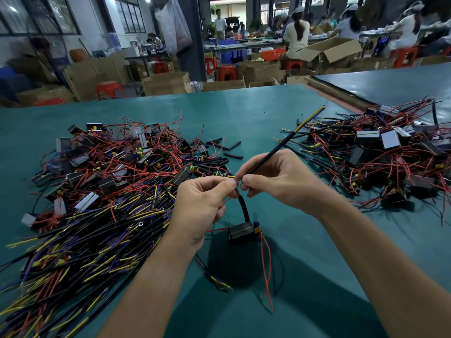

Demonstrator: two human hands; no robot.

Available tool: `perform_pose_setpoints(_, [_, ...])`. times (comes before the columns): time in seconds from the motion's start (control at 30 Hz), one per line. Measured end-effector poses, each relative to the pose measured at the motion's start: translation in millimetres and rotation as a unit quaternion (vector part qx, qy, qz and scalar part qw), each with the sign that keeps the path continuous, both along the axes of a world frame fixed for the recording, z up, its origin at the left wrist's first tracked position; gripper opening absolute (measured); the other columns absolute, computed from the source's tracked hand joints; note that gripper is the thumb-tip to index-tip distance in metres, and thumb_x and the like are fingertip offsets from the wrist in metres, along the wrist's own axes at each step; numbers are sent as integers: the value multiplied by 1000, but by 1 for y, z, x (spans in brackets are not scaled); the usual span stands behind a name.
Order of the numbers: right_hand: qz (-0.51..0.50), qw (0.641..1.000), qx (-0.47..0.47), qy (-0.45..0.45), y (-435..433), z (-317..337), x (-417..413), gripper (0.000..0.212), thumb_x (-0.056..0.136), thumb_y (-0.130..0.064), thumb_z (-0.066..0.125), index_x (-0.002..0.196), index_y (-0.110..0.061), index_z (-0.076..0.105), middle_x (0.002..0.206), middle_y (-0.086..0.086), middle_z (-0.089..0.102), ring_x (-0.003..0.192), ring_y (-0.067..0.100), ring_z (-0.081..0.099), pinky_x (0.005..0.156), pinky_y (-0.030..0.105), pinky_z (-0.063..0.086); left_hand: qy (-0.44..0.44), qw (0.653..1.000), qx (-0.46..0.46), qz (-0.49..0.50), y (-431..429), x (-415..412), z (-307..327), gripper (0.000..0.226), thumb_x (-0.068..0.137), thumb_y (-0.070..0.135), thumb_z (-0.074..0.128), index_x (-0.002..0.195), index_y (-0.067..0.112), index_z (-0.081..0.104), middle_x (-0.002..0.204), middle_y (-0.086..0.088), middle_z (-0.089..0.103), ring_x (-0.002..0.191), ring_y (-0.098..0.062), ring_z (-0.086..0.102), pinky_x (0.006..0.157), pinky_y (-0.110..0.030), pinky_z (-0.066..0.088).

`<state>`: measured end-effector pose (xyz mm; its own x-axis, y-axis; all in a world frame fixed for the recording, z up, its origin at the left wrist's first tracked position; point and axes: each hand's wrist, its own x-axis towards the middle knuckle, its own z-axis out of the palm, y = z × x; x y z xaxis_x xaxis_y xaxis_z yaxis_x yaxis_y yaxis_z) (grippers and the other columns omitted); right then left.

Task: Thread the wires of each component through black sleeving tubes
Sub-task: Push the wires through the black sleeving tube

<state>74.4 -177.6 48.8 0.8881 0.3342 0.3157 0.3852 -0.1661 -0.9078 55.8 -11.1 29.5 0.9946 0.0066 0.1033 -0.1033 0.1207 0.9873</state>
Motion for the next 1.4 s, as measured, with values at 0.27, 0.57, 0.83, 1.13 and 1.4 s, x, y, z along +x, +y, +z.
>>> perform_pose_setpoints(0.27, [-52,997,-39,-30,-1,-5,6,13,83,-1,66,72,-7,70,68,14,70,61,18,63,64,44,56,-118,987,102,32,-4,2,-6,18,89,5,65,72,11,70,52,11,60,39,2,46,43,-9,35])
perform_pose_setpoints(0.57, [-46,997,-59,-8,-3,-5,7,12,88,-5,65,76,-6,68,64,7,66,60,17,62,67,46,56,-91,993,80,-5,-4,4,-11,14,82,14,74,68,14,72,48,1,49,35,-10,33,37,-14,27])
perform_pose_setpoints(0.83, [-65,992,-79,-69,3,-5,3,16,87,-9,66,73,-15,67,66,11,65,61,28,60,64,49,54,-87,990,107,7,-1,5,-9,18,85,5,69,68,9,72,52,7,59,37,2,41,40,-8,31])
perform_pose_setpoints(1.13, [-64,990,-107,-73,3,-6,3,23,88,-10,67,70,-24,64,78,-5,64,67,12,61,63,32,52,-67,987,142,-11,2,6,-10,13,82,2,72,73,10,67,54,11,57,39,2,42,42,-8,32])
perform_pose_setpoints(1.4, [-77,990,-95,-64,-1,-5,5,16,87,-12,68,73,-17,66,55,-14,58,53,12,53,52,28,43,9,989,141,-46,2,2,-7,8,78,-4,74,80,1,67,57,-1,58,35,-3,41,37,-13,32])
